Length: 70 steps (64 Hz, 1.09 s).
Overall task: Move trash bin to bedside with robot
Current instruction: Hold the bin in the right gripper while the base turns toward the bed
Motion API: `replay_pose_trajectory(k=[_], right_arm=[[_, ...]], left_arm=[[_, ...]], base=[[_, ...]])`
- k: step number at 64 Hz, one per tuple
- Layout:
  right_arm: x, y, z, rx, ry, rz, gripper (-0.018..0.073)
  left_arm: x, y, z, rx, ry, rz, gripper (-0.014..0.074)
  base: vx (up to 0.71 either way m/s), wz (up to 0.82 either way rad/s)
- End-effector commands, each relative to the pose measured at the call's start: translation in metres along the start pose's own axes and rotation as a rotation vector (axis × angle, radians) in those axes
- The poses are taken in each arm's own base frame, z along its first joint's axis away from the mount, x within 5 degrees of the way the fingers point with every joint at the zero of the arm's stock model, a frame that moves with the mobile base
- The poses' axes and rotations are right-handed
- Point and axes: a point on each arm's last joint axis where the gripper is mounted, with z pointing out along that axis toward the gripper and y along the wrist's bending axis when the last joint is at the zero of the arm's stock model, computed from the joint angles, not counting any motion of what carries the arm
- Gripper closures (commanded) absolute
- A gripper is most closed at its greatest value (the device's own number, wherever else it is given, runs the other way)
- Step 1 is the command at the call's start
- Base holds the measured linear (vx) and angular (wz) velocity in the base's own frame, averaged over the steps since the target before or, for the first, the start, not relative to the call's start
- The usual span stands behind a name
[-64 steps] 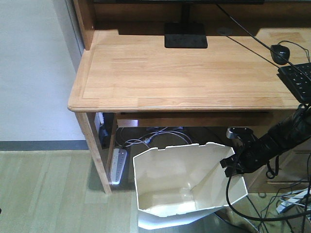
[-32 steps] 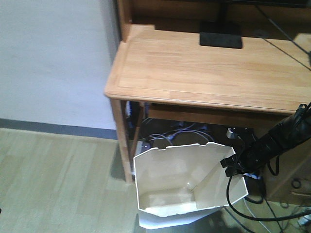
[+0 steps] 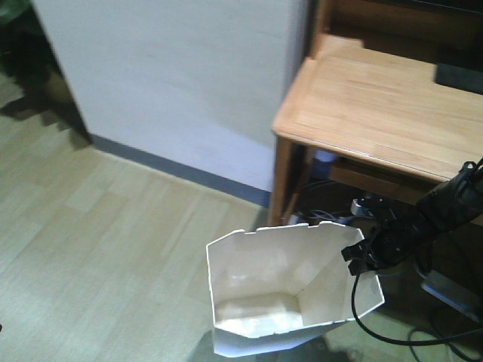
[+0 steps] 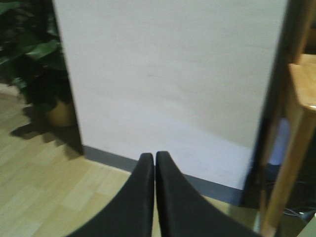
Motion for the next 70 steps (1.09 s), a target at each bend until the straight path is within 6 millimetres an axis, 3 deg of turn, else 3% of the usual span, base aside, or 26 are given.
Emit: replay_pose_trajectory(k=[1,70], right_arm=[[-0.0130,0.0194,-0.0266,-0.135,-0.044,0.000,0.0565],[-0.0130,0.0194,-0.0266,-0.135,-0.044,0.000,0.0565]], left_arm=[[0.0023,0.0000,0.0017,0.006,-0.055,-0.012,0.0602],[0.0023,0.0000,0.0017,0.006,-0.055,-0.012,0.0602]], base=[[-0.06,0.64],[0.05,0.57]])
